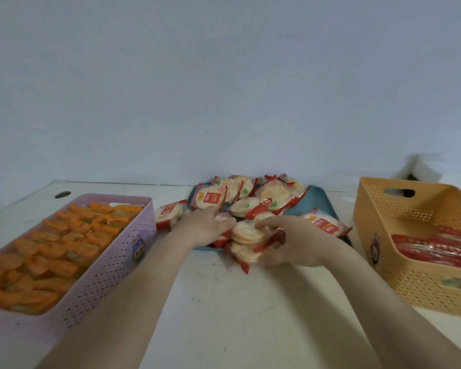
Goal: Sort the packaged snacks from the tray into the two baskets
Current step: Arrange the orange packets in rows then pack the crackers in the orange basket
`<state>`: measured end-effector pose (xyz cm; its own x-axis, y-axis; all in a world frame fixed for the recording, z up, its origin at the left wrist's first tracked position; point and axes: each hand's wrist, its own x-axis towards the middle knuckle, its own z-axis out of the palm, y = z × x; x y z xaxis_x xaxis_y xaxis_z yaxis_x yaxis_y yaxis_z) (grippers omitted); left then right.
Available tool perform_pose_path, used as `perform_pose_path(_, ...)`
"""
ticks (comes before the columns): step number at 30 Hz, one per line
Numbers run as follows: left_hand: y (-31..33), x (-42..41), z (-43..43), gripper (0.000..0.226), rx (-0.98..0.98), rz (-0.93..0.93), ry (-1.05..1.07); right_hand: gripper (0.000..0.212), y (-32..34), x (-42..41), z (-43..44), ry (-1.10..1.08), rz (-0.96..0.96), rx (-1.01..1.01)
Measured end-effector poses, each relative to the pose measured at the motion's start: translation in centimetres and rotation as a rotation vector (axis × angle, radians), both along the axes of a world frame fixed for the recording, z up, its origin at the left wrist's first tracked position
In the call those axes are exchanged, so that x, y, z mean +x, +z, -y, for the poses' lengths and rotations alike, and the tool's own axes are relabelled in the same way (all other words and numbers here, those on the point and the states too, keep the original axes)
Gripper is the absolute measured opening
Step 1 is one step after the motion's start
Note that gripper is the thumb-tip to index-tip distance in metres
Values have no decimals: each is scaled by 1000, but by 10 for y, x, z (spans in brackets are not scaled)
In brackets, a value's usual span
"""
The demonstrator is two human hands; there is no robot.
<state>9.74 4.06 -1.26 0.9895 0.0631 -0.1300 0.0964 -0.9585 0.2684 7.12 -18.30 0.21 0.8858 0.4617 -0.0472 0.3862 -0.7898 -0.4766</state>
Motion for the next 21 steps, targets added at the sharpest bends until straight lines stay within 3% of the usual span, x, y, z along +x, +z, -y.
perform_pose_path(4,-8,-3,-6,72,-37,15,44,51,-7,10,6,-103,145,240)
perform_pose_path(7,-1,-12,-7,73,-273,7,21,31,-12,18,5,-216,55,549)
perform_pose_path(9,8,-19,-4,76,-305,-20,-68,23,-17,26,5,-351,82,674)
perform_pose_path(11,9,-25,0,72,-206,-44,-149,25,-16,26,4,-476,120,665)
perform_pose_path(15,1,-21,0,75,-408,-4,-39,40,-12,23,5,-571,169,551)
perform_pose_path(19,11,-20,-7,74,-471,130,115,39,-3,22,11,-663,406,289)
perform_pose_path(21,21,-21,-13,75,-557,257,187,41,0,26,19,-722,432,127)
